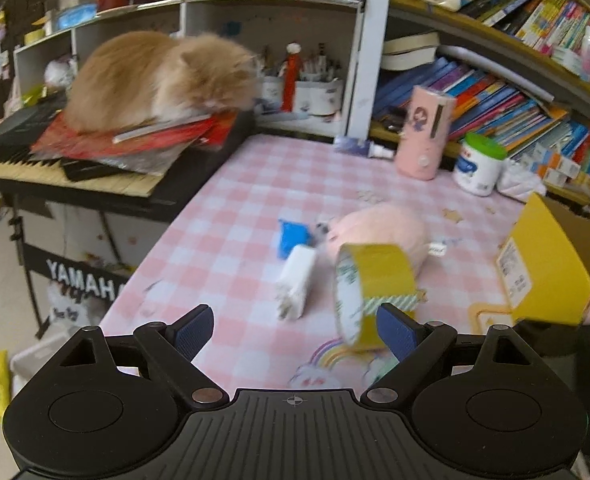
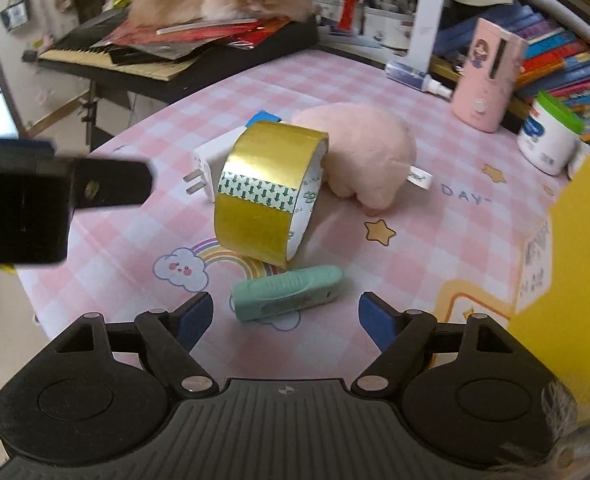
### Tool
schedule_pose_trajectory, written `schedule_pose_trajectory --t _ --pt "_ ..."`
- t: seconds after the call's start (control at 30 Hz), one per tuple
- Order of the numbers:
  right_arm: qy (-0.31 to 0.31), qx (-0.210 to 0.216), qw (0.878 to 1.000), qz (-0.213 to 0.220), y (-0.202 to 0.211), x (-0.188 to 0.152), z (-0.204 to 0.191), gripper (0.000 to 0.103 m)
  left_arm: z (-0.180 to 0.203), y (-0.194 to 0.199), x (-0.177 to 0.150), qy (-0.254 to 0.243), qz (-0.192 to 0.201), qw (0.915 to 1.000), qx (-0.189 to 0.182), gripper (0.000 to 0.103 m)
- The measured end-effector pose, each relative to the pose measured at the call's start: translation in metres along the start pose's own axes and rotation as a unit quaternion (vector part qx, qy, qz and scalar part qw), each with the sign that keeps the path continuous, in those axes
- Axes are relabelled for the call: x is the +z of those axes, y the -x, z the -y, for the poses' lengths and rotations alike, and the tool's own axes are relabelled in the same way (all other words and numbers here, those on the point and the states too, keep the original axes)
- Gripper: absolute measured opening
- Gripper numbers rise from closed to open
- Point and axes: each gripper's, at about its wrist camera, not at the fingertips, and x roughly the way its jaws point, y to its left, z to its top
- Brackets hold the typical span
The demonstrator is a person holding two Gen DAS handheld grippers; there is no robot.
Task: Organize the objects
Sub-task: 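Grasp the mint-green eraser with the right gripper while the left gripper grasps the gold tape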
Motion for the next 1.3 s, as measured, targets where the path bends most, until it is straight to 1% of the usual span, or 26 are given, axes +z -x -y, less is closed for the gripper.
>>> schedule_pose_trajectory --t 0.13,0.3,0.37,0.4,0.43,0.5,0.63,0.73,0.8,0.87,0.93,1.0,1.03,1.1,1.13,1.17,1.2,1.3 --pt "0.008 0.022 1.000 0.001 -0.009 -0.001 0.008 0.079 0.012 -0.009 0.007 -0.017 -0.001 0.9998 -0.001 0.091" --pt "0.021 0.033 0.999 0.014 -0.016 0.001 0.016 0.079 0.021 -0.021 0.015 -0.025 -0.010 0.9996 -0.008 0.091" --pt "0.029 0.041 0.999 0.016 -0.019 0.002 0.018 0.076 0.025 -0.025 0.018 -0.030 -0.011 0.9994 -0.011 0.091" --pt "0.030 0.047 0.998 0.015 -0.021 0.002 0.019 0.070 0.027 -0.027 0.020 -0.032 -0.011 0.9993 -0.012 0.091" --pt "0.031 0.055 0.998 0.013 -0.022 0.002 0.020 0.067 0.029 -0.029 0.021 -0.034 -0.011 0.9993 -0.015 0.091" --pt "0.038 0.062 0.997 0.015 -0.021 0.001 0.021 0.067 0.033 -0.034 0.024 -0.037 -0.013 0.9990 -0.020 0.091" --pt "0.062 0.067 0.995 0.031 -0.013 0.000 0.022 0.067 0.043 -0.050 0.027 -0.042 -0.029 0.9983 -0.027 0.091" --pt "0.079 0.069 0.994 0.039 -0.007 -0.001 0.022 0.067 0.049 -0.062 0.026 -0.048 -0.049 0.9972 -0.029 0.088" --pt "0.085 0.069 0.993 0.040 -0.003 -0.001 0.023 0.067 0.052 -0.070 0.025 -0.054 -0.061 0.9963 -0.029 0.085" --pt "0.088 0.067 0.993 0.040 -0.001 -0.002 0.024 0.067 0.055 -0.077 0.023 -0.055 -0.076 0.9951 -0.032 0.077" --pt "0.089 0.060 0.993 0.039 0.001 -0.003 0.025 0.067 0.055 -0.083 0.022 -0.052 -0.086 0.9944 -0.031 0.071" --pt "0.087 0.053 0.994 0.037 0.002 -0.003 0.027 0.067 0.054 -0.087 0.020 -0.048 -0.092 0.9943 -0.026 0.070" --pt "0.085 0.049 0.994 0.036 0.003 -0.003 0.028 0.067 0.052 -0.089 0.018 -0.044 -0.094 0.9943 -0.022 0.066" --pt "0.080 0.042 0.995 0.035 0.005 -0.003 0.030 0.067 0.049 -0.090 0.017 -0.037 -0.099 0.9941 -0.025 0.063" --pt "0.077 0.039 0.996 0.034 0.003 -0.003 0.031 0.067 0.048 -0.091 0.016 -0.034 -0.101 0.9939 -0.028 0.056" --pt "0.075 0.036 0.996 0.034 0.004 -0.002 0.033 0.067 0.048 -0.091 0.015 -0.034 -0.103 0.9935 -0.033 0.045" --pt "0.073 0.033 0.996 0.033 0.006 -0.003 0.033 0.067 0.049 -0.091 0.014 -0.036 -0.105 0.9932 -0.035 0.040" --pt "0.069 0.022 0.997 0.034 0.011 -0.006 0.031 0.067 0.047 -0.085 0.013 -0.036 -0.097 0.9940 -0.035 0.040"
